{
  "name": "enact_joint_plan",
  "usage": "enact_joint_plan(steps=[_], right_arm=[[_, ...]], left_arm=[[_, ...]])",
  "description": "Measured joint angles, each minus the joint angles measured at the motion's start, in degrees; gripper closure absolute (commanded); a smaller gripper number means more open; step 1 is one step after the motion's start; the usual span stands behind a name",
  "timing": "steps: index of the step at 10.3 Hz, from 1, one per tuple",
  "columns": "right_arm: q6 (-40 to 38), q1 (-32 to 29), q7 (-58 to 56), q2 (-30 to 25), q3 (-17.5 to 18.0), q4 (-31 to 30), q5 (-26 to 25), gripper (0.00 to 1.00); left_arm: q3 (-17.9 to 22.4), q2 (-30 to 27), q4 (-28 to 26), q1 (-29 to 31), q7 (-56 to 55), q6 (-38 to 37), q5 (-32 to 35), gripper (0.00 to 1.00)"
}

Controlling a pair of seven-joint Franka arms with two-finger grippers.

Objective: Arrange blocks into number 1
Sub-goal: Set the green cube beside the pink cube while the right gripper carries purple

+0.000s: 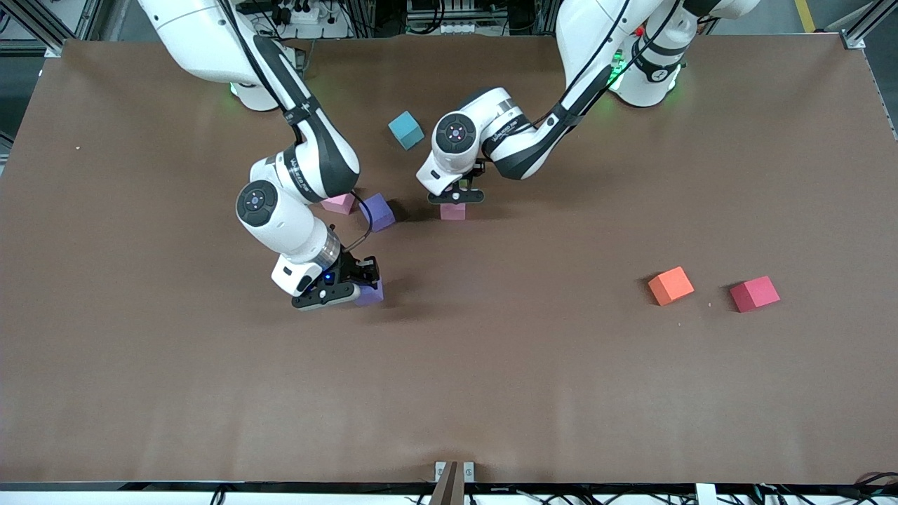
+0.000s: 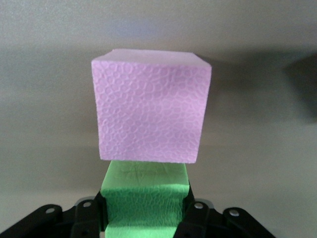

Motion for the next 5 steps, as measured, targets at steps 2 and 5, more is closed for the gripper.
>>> enact_joint_plan(steps=[2, 5], right_arm=[[0.8, 1.0, 0.0, 0.1, 0.0, -1.5, 1.7, 0.58], [1.2, 1.9, 0.0, 0.1, 0.1, -2.8, 3.6, 0.58]], left_arm=[[0.0, 0.4, 0.0, 0.0, 0.0, 0.9, 1.1, 1.0], [0.0, 0.7, 0.0, 0.0, 0.0, 1.3, 1.2, 0.97]])
